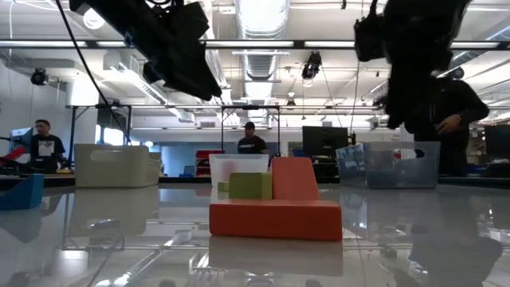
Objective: Sort & place blocks by color
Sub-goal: Put the blue block into the black bin
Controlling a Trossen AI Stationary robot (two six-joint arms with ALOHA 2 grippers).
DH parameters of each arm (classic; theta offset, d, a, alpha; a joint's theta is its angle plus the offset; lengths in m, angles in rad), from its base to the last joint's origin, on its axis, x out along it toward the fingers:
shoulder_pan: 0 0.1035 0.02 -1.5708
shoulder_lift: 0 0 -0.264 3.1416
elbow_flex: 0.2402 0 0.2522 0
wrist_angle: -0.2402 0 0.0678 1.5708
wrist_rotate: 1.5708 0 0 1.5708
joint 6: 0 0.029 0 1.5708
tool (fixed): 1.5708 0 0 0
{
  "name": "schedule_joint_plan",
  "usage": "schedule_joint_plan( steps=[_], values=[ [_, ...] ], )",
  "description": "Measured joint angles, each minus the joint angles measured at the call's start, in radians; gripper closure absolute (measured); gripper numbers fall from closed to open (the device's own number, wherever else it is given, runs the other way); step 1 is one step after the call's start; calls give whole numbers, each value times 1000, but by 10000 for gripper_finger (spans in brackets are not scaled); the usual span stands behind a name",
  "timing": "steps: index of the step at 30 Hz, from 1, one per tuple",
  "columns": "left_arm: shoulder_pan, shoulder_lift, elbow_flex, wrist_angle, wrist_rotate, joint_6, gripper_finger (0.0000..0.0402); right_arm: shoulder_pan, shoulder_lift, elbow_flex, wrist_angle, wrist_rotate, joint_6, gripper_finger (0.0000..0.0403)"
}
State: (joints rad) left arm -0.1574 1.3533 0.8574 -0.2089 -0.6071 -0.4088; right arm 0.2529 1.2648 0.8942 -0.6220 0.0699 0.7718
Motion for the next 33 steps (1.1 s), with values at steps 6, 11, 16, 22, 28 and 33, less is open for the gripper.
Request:
schedule_joint_plan(
  steps=[6, 11, 16, 22, 28, 33],
  values=[
    [0, 0, 0, 0, 0, 1, 218, 31, 0, 40, -119, 0, 80, 199],
    [0, 0, 0, 0, 0, 3, 218, 33, 0, 30, -169, -15, 145, 200],
    [0, 0, 0, -1, 0, 5, 218, 33, 0, 25, -240, -30, 213, 200],
    [0, 0, 0, -1, 0, 4, 218, 77, 0, -13, -287, -121, 357, 200],
    [0, 0, 0, -1, 0, 4, 218, 162, 0, -88, -288, -208, 546, 200],
    [0, 0, 0, -1, 0, 28, 218, 199, 0, -98, -274, -209, 624, 200]
  ],
)
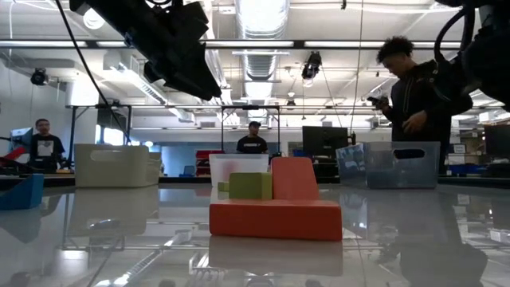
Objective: Sort & place blocks by color
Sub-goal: Put the blue block into the black bin
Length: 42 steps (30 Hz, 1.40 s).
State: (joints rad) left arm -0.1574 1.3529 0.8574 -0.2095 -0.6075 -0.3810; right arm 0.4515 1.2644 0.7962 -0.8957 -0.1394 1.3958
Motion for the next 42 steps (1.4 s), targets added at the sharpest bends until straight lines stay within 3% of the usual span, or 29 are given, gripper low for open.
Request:
schedule_joint_plan(
  steps=[7, 17, 26, 32, 37, 42],
  values=[
    [0, 0, 0, 0, -1, 2, 218, 16, 26, -1, 78, 3, 53, 200],
    [0, 0, 0, 0, -3, 4, 218, 22, 191, 0, 102, -52, 20, 201],
    [0, 0, 0, 0, -3, 4, 218, 22, 211, 2, 110, -55, 17, 280],
    [0, 0, 0, 0, -3, 2, 218, 18, 163, 5, 103, -43, 26, 280],
    [0, 2, 0, 0, -3, 2, 218, -15, 137, 89, 73, 8, -16, 280],
    [0, 2, 0, 0, -3, -1, 218, -108, 144, 253, -82, 95, -172, 277]
  ],
)
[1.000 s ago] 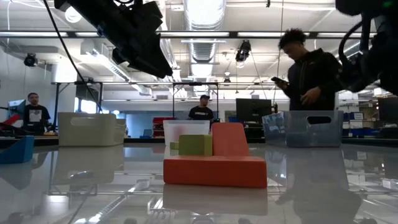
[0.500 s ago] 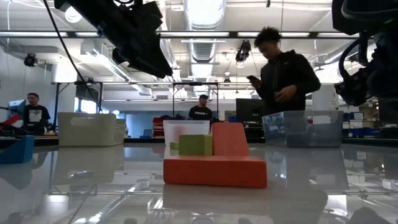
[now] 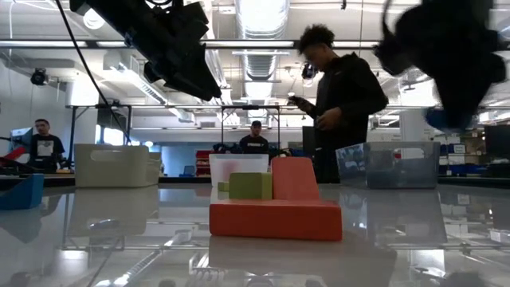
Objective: Sort & place blocks by color
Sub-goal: Put the blue block into the black bin
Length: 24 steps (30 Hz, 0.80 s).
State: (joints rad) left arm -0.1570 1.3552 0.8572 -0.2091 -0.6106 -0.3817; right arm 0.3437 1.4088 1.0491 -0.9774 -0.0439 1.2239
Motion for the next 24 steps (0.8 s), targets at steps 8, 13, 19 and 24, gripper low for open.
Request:
schedule_joint_plan(
  steps=[8, 13, 19, 24],
  values=[
    [0, 0, 0, 0, 0, 4, 218, -278, 31, 205, -270, 208, -405, 277],
    [0, 0, 0, 0, 0, 5, 218, -517, 31, 217, -250, 239, -634, 277],
    [0, 0, 0, 0, 0, 5, 218, -796, 34, 165, -135, 224, -779, 277],
    [0, 0, 0, -1, -26, 6, 218, -964, 35, 102, 16, 129, -846, 276]
  ],
)
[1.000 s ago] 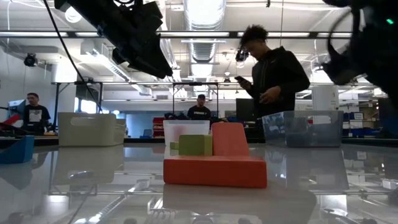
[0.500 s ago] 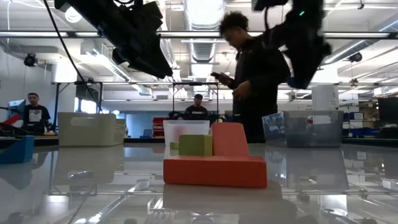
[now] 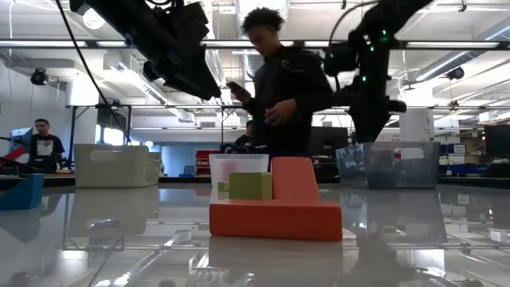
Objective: Sort & place blocks by color
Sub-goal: Put the blue block into the black bin, then put the green block into the white bin
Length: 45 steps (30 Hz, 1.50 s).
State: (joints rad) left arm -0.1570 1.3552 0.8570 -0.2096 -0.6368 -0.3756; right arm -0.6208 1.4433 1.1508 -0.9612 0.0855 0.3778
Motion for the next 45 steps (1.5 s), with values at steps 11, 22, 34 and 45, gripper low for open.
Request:
schedule_joint_plan(
  steps=[11, 22, 34, 45],
  values=[
    [0, 0, 0, 0, -8, 0, 218, -94, 1, -119, 192, -60, -38, 265],
    [-1, 0, 0, 0, -7, -12, 218, -94, 1, -78, 214, -59, -57, 203],
    [-61, 0, 0, -12, 132, -280, 219, 48, -119, -66, 220, -58, -65, 200],
    [-120, 0, 1, -34, 131, -209, 219, 321, -265, -73, 277, 107, -71, 200]
  ],
)
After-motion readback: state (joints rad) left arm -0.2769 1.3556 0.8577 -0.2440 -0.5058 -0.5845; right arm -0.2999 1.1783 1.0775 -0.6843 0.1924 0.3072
